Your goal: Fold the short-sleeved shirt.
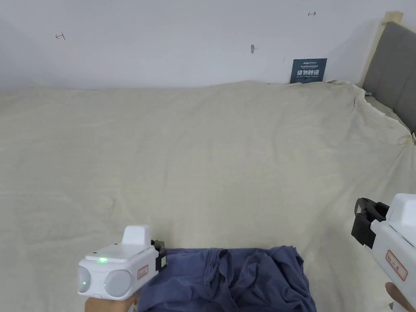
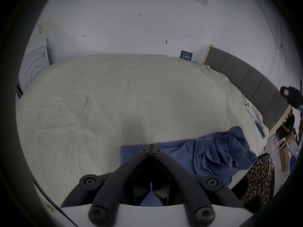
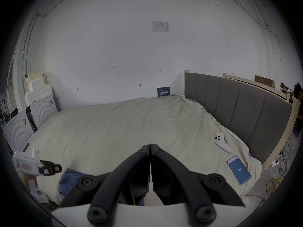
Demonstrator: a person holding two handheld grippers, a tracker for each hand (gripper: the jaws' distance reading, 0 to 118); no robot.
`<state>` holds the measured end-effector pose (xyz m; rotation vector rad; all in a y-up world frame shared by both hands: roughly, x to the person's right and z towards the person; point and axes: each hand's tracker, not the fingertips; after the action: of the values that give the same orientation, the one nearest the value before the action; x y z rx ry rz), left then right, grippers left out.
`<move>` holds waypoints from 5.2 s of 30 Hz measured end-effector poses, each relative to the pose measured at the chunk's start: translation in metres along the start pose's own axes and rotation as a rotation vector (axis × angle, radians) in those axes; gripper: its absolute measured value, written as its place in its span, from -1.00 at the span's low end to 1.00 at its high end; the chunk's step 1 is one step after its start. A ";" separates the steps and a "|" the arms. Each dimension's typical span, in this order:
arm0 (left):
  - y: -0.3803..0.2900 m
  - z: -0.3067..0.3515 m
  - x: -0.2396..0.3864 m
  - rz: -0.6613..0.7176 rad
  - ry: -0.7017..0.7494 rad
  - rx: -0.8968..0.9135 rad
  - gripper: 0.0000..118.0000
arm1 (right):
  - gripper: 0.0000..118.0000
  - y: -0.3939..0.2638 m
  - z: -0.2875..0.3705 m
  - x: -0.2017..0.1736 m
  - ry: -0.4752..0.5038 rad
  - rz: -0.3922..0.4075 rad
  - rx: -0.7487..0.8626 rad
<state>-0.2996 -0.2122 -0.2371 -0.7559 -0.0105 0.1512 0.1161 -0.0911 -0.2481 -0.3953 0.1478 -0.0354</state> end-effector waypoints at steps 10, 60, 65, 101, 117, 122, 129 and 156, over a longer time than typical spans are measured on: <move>-0.042 -0.046 0.070 -0.208 -0.023 -0.133 -1.00 | -1.00 -0.005 0.004 0.009 -0.016 -0.004 -0.017; -0.003 -0.027 -0.110 0.406 -0.369 -0.289 0.48 | -1.00 0.001 0.000 -0.011 -0.008 0.001 -0.048; -0.015 -0.049 -0.118 0.415 -0.370 -0.321 0.46 | -1.00 -0.001 -0.002 -0.011 -0.013 0.005 -0.060; 0.004 0.061 -0.159 0.382 -0.062 -0.261 -0.73 | -1.00 0.005 -0.007 -0.020 0.049 -0.018 -0.042; 0.080 0.051 0.008 0.042 -0.184 -0.340 -0.73 | -1.00 0.001 0.004 -0.008 0.053 -0.046 -0.024; 0.070 0.007 0.066 -0.040 -0.216 -0.432 -0.72 | -1.00 -0.003 0.009 0.001 0.037 -0.058 -0.027; 0.032 -0.058 0.118 -0.026 -0.199 -0.522 -0.72 | -1.00 -0.008 0.013 0.008 0.021 -0.066 -0.037; 0.066 0.031 0.066 -0.027 0.022 -0.010 -0.02 | -1.00 0.002 0.023 0.013 0.003 -0.068 -0.017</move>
<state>-0.2449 -0.1341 -0.2626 -0.7673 -0.0004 0.1171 0.1322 -0.0815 -0.2300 -0.4175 0.1375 -0.1016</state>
